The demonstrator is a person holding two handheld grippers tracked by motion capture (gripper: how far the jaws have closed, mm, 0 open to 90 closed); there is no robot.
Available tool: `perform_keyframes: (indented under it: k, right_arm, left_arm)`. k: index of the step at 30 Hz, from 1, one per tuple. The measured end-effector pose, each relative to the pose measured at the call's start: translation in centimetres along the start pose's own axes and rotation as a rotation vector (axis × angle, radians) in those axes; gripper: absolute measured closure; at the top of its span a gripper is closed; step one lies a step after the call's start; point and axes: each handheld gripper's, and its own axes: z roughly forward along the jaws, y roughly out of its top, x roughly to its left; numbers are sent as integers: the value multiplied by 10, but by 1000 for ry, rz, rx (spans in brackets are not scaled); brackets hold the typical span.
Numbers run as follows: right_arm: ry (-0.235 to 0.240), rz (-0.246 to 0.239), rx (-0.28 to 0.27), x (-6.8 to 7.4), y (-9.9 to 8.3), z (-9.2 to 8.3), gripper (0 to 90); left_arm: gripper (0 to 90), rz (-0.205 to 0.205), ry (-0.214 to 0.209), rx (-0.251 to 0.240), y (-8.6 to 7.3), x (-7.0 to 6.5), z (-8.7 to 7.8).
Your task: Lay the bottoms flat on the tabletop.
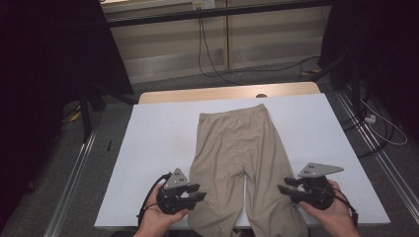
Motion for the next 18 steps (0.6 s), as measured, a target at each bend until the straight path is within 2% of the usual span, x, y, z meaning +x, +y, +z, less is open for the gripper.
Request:
perform_keyframes:
  k: [1, 2, 4, 6, 7, 9, 11, 12, 13, 14, 16, 18]
  right_arm:
    - [-12, 16, 4, -7, -1, -2, 669]
    - [-34, 28, 12, -13, -3, -5, 673]
    - [-44, 48, 26, -18, -9, -9, 654]
    - [-27, 59, 56, -18, -16, -11, 598]
    - [-21, 60, 73, -17, -19, -10, 581]
    - [-23, 43, 104, -14, -24, -8, 585]
    - [-33, 1, 138, -11, -27, -5, 655]
    - [-58, -29, 137, -9, -28, -4, 729]
    - [-60, -31, 140, -8, -27, -5, 854]
    - [-40, -24, 146, -9, -28, -6, 900]
    - [-49, -20, 146, -11, -29, -8, 900]
    - [-74, -27, 151, -14, -31, -12, 900]
  left_arm:
    - [624, -18, 11, 6, -2, 5, 1]
    - [605, -17, 31, 16, -3, 9, 1]
    - [563, -34, 37, 30, -6, 14, 2]
    - [524, -47, 47, 46, -7, 16, 5]
    - [523, -41, 54, 65, -7, 16, 8]
    - [526, -35, 58, 86, -8, 15, 12]
    - [547, -35, 65, 111, -9, 14, 15]
    - [551, -32, 76, 115, -9, 13, 16]
    - [559, -27, 91, 121, -8, 12, 16]
    - [590, -33, 98, 126, -7, 12, 16]
    - [631, -34, 106, 133, -7, 12, 16]
    - [808, -58, 77, 133, -7, 14, 15]
